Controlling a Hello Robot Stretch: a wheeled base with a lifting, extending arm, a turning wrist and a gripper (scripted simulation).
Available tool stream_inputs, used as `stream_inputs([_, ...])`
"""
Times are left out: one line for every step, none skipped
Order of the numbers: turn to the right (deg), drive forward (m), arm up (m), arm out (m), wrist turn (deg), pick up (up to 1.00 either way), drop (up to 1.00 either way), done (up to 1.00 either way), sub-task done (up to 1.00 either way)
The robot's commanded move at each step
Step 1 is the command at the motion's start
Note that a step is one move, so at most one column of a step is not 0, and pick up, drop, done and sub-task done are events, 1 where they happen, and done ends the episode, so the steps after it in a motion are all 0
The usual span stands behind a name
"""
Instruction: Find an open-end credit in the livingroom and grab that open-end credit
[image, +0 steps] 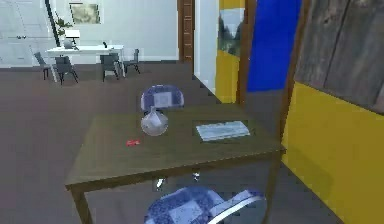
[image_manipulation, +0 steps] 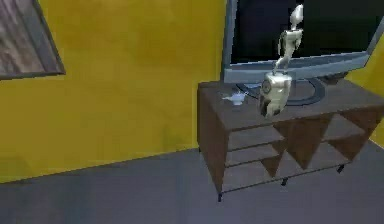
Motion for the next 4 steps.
stream_inputs([45.0, 0.0, 0.0, 0.0, 0.0, 0.0, 0.0, 0.0, 0.0])
stream_inputs([0.0, 0.65, 0.0, 0.0, 0.0, 0.0, 0.0, 0.0, 0.0])
stream_inputs([-30.0, 0.0, 0.0, 0.0, 0.0, 0.0, 0.0, 0.0, 0.0])
stream_inputs([0.0, 0.35, 0.0, 0.0, 0.0, 0.0, 0.0, 0.0, 0.0])
